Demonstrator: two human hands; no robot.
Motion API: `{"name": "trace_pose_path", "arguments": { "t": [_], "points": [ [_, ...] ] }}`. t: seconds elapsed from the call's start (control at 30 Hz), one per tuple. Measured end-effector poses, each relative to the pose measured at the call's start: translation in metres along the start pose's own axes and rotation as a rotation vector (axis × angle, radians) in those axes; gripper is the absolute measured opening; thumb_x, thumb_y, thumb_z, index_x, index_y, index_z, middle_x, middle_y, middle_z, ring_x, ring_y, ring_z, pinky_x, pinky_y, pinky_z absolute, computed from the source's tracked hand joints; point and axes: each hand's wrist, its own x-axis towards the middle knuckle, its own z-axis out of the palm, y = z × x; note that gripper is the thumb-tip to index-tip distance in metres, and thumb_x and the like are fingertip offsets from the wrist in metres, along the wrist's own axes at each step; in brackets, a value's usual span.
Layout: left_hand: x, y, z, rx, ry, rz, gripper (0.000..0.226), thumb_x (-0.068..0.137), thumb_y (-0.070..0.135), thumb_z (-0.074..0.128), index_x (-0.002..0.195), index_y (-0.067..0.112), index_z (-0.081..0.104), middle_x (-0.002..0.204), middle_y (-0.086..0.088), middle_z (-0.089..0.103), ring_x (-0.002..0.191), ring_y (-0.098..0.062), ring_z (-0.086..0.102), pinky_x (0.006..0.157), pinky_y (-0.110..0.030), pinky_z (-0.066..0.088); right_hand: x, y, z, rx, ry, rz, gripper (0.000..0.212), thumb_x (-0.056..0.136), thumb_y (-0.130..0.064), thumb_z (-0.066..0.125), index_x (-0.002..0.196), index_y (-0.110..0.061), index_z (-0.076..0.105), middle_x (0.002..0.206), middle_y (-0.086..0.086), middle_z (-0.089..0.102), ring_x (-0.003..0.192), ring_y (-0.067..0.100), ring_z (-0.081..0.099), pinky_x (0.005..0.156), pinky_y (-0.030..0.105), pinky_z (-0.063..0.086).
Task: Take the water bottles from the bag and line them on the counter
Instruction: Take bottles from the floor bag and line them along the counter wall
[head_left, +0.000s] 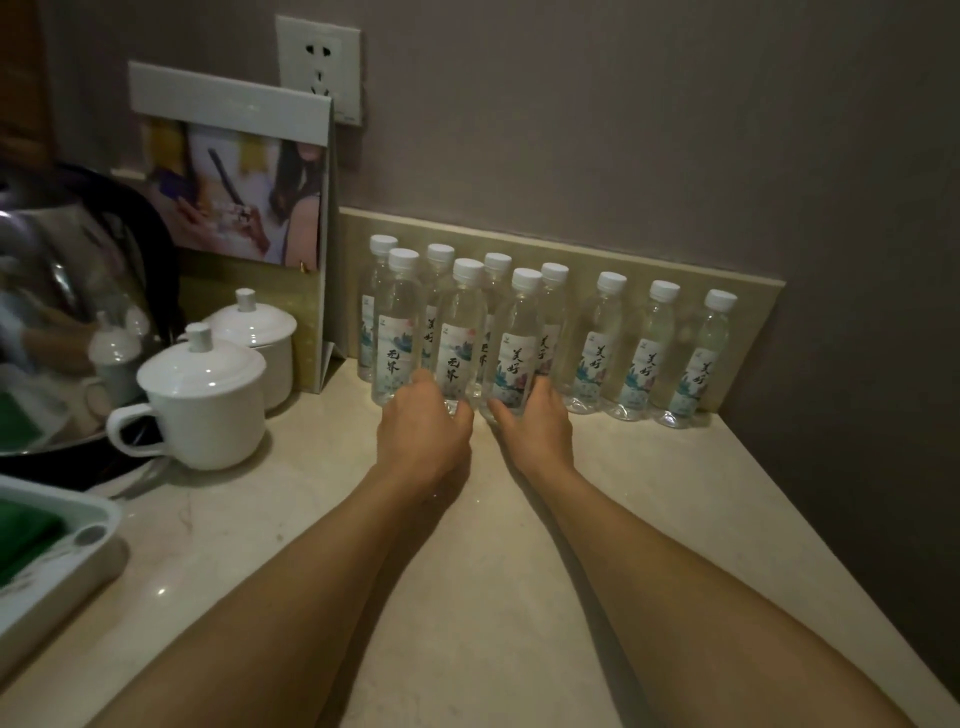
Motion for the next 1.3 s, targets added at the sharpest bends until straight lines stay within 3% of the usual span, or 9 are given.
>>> {"name": "trace_pose_path", "arguments": {
  "t": [0.23,0.4,0.53,0.63,0.77,1.03,1.17,1.3],
  "points": [
    [-0.023,0.013,-0.009,-0.003,0.021,-0.004,0.035,0.09,0.042,0.064,0.114,0.018,0.055,0.103,-0.002,0.066,0.089,-0.022,0.066,0.074,-0.035,0.056,0.002,0.001,-0.001,-0.026,-0.016,-0.008,0.05,0.088,-0.043,0.063,0.122,-0.012,0.042,0.13,0.011,0.053,0.115,0.031,0.054,0.091,0.044,0.05],
    [-0.035,0.015,-0.023,0.039,0.038,0.012,0.03,0.09,0.04,0.062,0.107,0.015,0.058,0.094,-0.002,0.068,0.085,-0.021,0.062,0.069,-0.029,0.045,0.004,0.002,-0.003,0.014,-0.064,0.008,0.058,0.088,-0.043,0.063,0.128,-0.008,0.04,0.135,0.014,0.049,0.12,0.034,0.051,0.096,0.045,0.048],
    [-0.038,0.024,-0.023,0.04,0.034,0.019,0.03,0.089,0.042,0.062,0.105,0.016,0.061,0.093,-0.001,0.066,0.086,-0.021,0.063,0.078,-0.036,0.055,0.01,-0.001,-0.014,0.034,-0.14,-0.009,0.072,0.085,-0.045,0.066,0.134,-0.003,0.036,0.137,0.017,0.047,0.124,0.035,0.047,0.099,0.044,0.044],
    [-0.039,0.038,-0.018,0.063,-0.012,0.037,0.028,0.09,0.043,0.06,0.102,0.018,0.062,0.09,0.001,0.065,0.082,-0.018,0.063,0.077,-0.039,0.058,0.011,-0.004,-0.036,0.079,-0.18,-0.045,0.06,0.085,-0.046,0.065,0.126,-0.008,0.044,0.127,0.012,0.054,0.113,0.031,0.055,0.092,0.046,0.05],
    [-0.048,0.082,0.001,0.058,-0.051,0.107,0.024,0.089,0.044,0.057,0.095,0.021,0.063,0.088,0.002,0.066,0.082,-0.019,0.063,0.076,-0.038,0.057,0.01,0.011,-0.1,0.195,-0.198,-0.089,0.048,0.089,-0.042,0.063,0.124,-0.014,0.05,0.112,0.0,0.056,0.101,0.02,0.057,0.08,0.035,0.049],
    [-0.099,0.225,0.066,-0.086,-0.137,0.334,0.029,0.088,0.043,0.054,0.1,0.019,0.066,0.093,0.0,0.07,0.088,-0.021,0.065,0.081,-0.041,0.056,0.003,0.091,-0.261,0.337,-0.005,-0.107,0.027,0.083,-0.037,0.065,0.102,-0.019,0.059,0.097,0.008,0.069,0.091,0.025,0.068,0.084,0.051,0.056],
    [-0.145,0.295,0.106,-0.121,-0.184,0.408,0.026,0.087,0.043,0.056,0.097,0.02,0.066,0.093,-0.002,0.07,0.089,-0.024,0.066,0.08,-0.04,0.056,-0.009,0.153,-0.339,0.32,0.126,-0.072,0.02,0.074,-0.046,0.063,0.085,-0.029,0.058,0.084,0.0,0.069,0.079,0.024,0.071,0.077,0.047,0.059],
    [-0.199,0.354,0.147,-0.143,-0.251,0.454,0.026,0.085,0.047,0.055,0.097,0.026,0.064,0.1,-0.003,0.071,0.097,-0.028,0.066,0.084,-0.039,0.055,-0.028,0.222,-0.405,0.303,0.222,-0.024,0.012,0.084,-0.032,0.067,0.078,-0.029,0.057,0.079,-0.001,0.067,0.071,0.024,0.072,0.073,0.045,0.058]
  ]
}}
